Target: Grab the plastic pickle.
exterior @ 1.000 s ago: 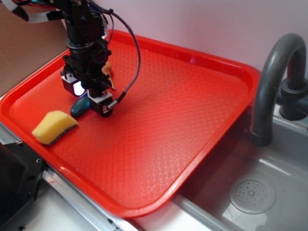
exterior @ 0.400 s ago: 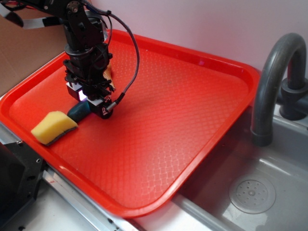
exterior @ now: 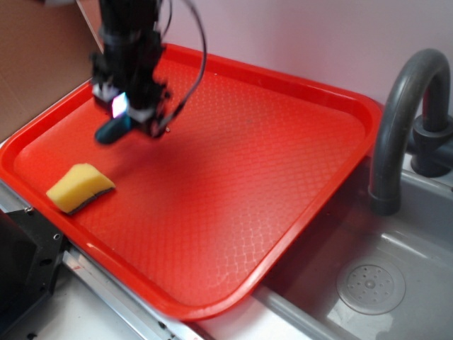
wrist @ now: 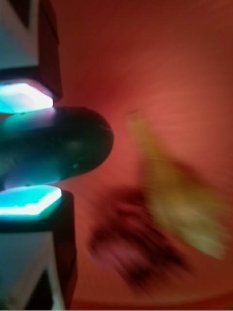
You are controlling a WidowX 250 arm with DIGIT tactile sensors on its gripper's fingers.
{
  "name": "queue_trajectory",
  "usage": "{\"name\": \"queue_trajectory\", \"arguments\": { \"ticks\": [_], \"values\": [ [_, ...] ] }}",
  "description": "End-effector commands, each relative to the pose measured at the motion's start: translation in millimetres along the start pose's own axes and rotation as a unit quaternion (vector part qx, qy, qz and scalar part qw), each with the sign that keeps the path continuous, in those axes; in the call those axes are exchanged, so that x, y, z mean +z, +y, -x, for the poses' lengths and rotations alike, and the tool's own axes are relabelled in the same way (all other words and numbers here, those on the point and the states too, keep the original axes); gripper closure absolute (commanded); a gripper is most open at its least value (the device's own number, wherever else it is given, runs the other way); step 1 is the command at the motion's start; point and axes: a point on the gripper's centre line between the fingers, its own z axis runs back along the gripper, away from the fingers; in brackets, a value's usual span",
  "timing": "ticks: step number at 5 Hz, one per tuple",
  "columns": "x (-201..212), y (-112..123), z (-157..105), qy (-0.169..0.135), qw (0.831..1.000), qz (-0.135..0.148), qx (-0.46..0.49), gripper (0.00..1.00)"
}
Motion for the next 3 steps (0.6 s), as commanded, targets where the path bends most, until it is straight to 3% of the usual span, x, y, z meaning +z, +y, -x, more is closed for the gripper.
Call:
{"name": "queue_trajectory", "arguments": {
  "ticks": [1,2,3],
  "values": [
    [111,-3,12,-0.040,0.996,0.061,0.045,1.00],
    [126,0,28,-0.056,0.993,0.098,0.042,1.00],
    [119,1,30,-0.053,0.993,0.100,0.020,1.00]
  ]
}}
